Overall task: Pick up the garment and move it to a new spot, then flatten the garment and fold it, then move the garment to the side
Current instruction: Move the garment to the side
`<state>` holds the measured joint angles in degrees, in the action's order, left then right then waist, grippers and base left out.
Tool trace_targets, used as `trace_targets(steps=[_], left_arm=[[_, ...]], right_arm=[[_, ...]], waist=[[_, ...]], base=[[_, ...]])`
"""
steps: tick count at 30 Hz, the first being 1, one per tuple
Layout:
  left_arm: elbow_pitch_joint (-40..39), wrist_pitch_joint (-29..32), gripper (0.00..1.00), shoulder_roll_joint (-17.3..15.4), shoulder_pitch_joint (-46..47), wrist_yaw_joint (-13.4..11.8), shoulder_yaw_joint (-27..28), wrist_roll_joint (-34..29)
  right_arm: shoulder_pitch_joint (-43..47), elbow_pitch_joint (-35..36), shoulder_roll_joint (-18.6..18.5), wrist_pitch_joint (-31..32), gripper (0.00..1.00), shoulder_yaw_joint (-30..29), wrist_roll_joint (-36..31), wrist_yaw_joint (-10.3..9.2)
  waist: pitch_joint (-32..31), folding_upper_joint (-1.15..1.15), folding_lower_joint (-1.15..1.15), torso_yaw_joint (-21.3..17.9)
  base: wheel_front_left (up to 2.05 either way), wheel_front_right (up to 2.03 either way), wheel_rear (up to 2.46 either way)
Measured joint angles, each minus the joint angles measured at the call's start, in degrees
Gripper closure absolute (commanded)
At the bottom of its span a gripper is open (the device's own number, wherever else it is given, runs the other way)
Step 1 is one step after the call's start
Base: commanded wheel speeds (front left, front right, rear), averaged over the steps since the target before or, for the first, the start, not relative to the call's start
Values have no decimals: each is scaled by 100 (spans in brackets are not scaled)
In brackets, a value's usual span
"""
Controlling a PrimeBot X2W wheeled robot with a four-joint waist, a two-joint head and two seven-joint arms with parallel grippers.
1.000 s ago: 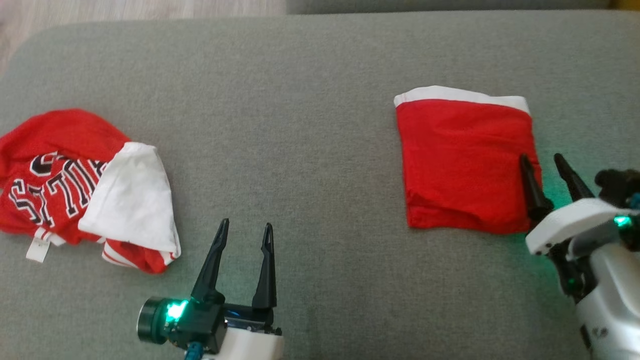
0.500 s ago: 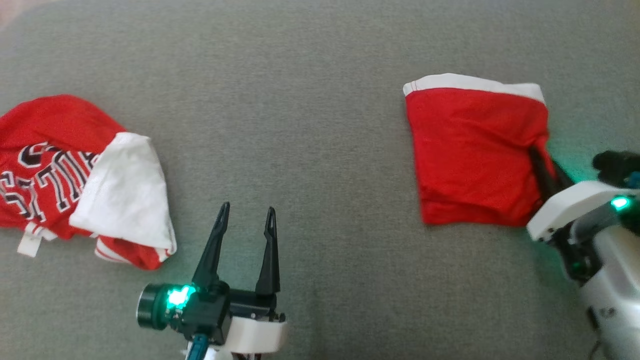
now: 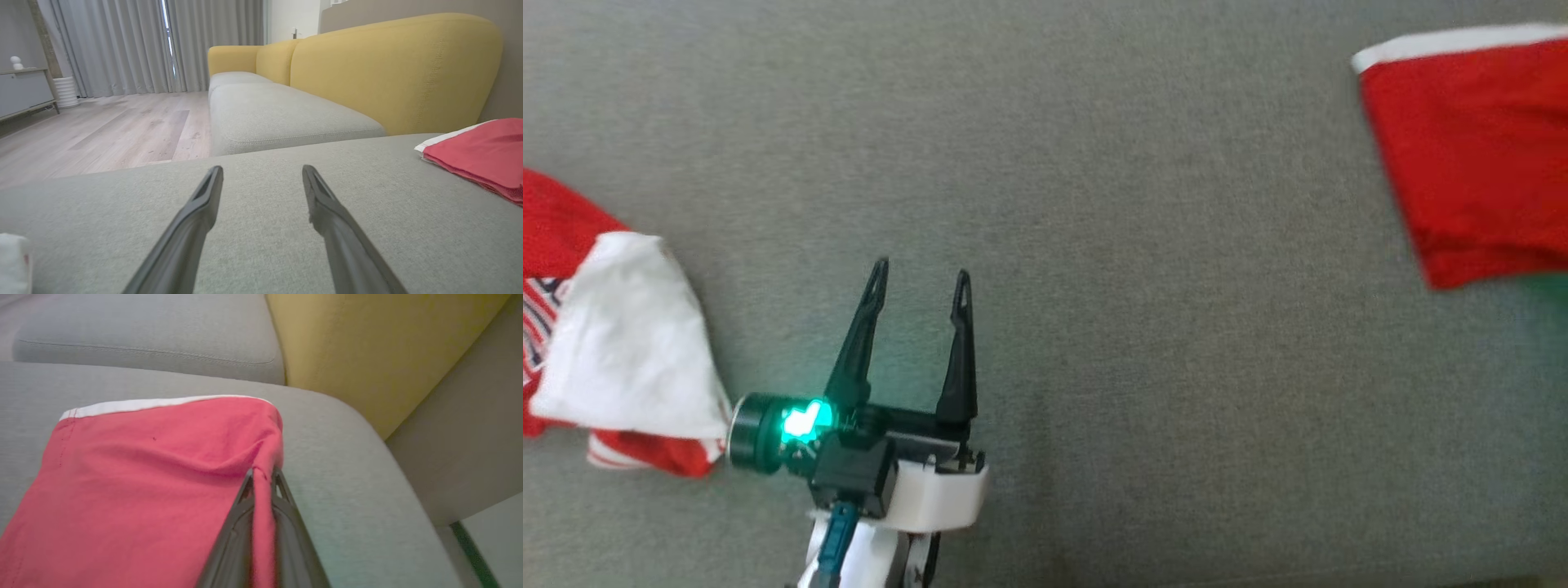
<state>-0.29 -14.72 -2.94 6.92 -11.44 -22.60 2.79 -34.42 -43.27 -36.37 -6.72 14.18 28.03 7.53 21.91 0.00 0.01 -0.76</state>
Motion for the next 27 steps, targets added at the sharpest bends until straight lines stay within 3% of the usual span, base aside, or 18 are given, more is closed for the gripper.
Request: trace_targets(steps=[5, 9, 10, 11, 12, 19, 22, 27], left_arm=[[-12, 0, 0, 1, 194, 97, -5, -45], [-13, 0, 0, 4, 250, 142, -5, -90], [-13, 0, 0, 2, 256, 143, -2, -94], [-12, 0, 0, 2, 265, 143, -2, -94], [-11, 0, 0, 3, 275, 144, 0, -94], [29, 0, 0, 3, 309, 137, 13, -67], [45, 0, 0, 5, 260, 126, 31, -59], [181, 0, 0, 4, -91, 9, 48, 66]], right_arm=[[-392, -132, -321, -94, 100, -135, -523, 0], [-571, -185, -335, -43, 96, -214, -853, 0], [-595, -205, -330, -42, 87, -237, -1036, 0], [-610, -246, -316, -48, 67, -341, -1187, 0], [-628, -301, -289, -85, 2, -472, -1337, 0], [-598, -495, 226, -269, 0, -1597, -2792, 0], [-414, -220, 768, -397, 0, -1923, -3093, 0], [463, 253, 1752, -536, 0, -1938, -2965, 0]], waist=[[273, 0, 1, -151], [379, 0, 0, -238], [390, 0, 0, -247], [390, 0, 0, -248], [379, 0, 0, -247], [114, 0, -1, -177], [-89, 0, -1, -130], [-547, 0, -2, -11]], base=[[0, 0, 0], [0, 0, 0], [0, 0, 0], [0, 0, 0], [0, 0, 0], [0, 0, 0], [0, 0, 0], [0, 0, 0]])
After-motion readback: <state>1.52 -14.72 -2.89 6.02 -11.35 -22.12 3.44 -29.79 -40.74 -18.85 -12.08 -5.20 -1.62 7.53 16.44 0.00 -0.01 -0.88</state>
